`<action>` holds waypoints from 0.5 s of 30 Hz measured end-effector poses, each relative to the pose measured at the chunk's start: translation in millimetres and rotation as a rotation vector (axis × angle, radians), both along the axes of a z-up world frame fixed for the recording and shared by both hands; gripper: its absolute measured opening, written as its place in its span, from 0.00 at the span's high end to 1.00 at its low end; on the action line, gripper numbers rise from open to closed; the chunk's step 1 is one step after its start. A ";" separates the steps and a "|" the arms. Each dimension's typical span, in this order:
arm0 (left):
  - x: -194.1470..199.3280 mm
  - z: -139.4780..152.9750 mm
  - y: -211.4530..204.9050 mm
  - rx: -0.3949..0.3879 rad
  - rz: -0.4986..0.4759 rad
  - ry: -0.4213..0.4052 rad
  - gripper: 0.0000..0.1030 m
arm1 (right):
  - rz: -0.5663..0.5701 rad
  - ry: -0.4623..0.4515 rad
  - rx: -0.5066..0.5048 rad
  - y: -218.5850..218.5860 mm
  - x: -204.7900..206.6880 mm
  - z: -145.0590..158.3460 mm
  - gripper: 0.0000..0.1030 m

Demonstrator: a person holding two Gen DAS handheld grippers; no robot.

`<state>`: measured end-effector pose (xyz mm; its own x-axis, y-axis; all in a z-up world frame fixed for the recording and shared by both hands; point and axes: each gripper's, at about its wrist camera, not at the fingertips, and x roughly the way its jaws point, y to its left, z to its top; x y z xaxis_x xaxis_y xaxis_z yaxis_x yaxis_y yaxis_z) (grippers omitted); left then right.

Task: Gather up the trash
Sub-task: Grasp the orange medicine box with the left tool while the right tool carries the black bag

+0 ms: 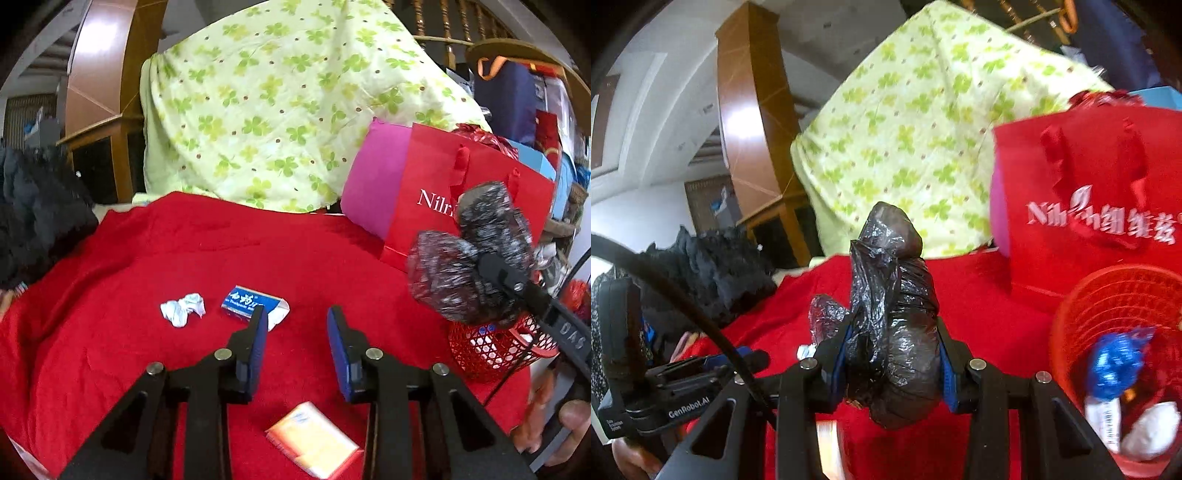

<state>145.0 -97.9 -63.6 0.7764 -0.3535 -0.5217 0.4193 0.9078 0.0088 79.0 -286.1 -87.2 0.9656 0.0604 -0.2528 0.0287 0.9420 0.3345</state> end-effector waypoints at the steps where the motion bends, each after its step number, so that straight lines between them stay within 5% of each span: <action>1: 2.2 -3.0 0.4 -0.003 0.001 0.016 0.66 | -0.011 -0.005 -0.007 -3.7 -3.6 0.5 0.59; 4: 11.0 -26.9 9.6 -0.028 0.028 0.134 0.62 | -0.027 -0.009 0.008 -16.5 -12.3 -2.1 0.59; 8: 15.3 -67.6 30.2 -0.084 0.098 0.327 0.44 | -0.036 0.004 0.029 -28.6 -13.5 -8.3 0.59; 15: 13.6 -95.8 26.8 -0.155 0.168 0.476 0.25 | -0.026 -0.025 0.053 -34.9 -18.2 -6.5 0.59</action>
<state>158.6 -71.1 -159.4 0.5187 -0.3460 -0.7818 0.1930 0.9382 -0.2872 60.8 -321.0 -93.7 0.9730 0.0479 -0.2257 0.0438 0.9221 0.3845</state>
